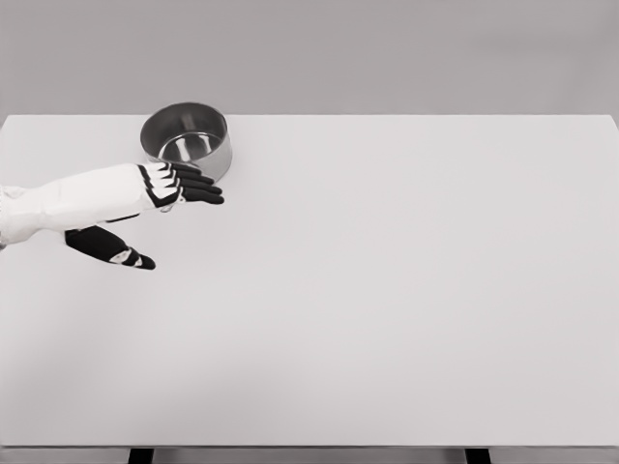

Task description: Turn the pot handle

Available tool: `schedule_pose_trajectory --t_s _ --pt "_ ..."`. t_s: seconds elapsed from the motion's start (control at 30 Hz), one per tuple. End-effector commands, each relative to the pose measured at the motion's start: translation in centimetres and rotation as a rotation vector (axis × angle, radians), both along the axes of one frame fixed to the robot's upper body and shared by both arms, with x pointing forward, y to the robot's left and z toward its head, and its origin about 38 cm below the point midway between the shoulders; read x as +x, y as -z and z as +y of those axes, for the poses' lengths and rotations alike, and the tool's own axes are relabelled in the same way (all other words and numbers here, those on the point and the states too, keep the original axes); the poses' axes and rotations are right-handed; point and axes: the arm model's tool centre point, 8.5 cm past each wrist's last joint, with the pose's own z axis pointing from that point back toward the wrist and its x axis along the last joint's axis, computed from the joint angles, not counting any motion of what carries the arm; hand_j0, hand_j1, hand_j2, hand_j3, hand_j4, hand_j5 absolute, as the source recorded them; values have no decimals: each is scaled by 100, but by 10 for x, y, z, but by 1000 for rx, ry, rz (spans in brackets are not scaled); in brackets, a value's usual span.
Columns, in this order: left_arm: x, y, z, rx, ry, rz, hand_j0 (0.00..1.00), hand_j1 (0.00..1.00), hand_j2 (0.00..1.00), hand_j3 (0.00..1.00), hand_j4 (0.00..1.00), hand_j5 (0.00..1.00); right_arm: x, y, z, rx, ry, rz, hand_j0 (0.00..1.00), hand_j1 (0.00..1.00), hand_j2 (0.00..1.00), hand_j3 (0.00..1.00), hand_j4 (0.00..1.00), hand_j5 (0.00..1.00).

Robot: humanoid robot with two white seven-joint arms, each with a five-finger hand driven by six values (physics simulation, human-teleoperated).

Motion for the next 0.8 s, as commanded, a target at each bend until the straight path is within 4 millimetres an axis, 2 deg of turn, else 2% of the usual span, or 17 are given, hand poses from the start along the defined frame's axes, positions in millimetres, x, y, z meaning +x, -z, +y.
schedule_pose_trajectory --t_s 0.0,0.07,0.13,0.33,0.47,0.57,0.6,0.7,0.77 --pt "1 2 -5 -23 8 7 100 100 100 100 100 100 1 0 0 1 -9 -5 100 100 100 100 100 100" --pt "4 -8 -7 -26 12 -19 100 100 100 100 100 100 -7 0 -1 -3 5 14 100 100 100 100 100 100" --pt "10 -17 -25 -66 45 -64 100 100 100 100 100 100 -13 0 0 -3 8 25 100 100 100 100 100 100" --pt "11 -6 -43 -59 75 -74 100 100 100 100 100 100 -13 0 0 -2 8 24 100 100 100 100 100 100" --pt "17 -14 -59 -151 73 -132 100 100 100 100 100 100 -13 0 0 -3 8 25 100 100 100 100 100 100" --pt "41 -9 -61 -216 -193 -143 100 100 100 100 100 100 -13 0 0 -3 8 25 100 100 100 100 100 100" --pt "45 -8 -60 -206 -246 -183 100 100 100 100 100 100 -13 0 0 -2 8 24 100 100 100 100 100 100" --pt "56 10 -47 -109 -429 -187 100 100 100 100 100 100 -13 0 0 -2 8 24 100 100 100 100 100 100" --pt "57 18 -46 -58 -467 -205 100 100 100 100 100 100 -13 0 0 -2 8 24 100 100 100 100 100 100"
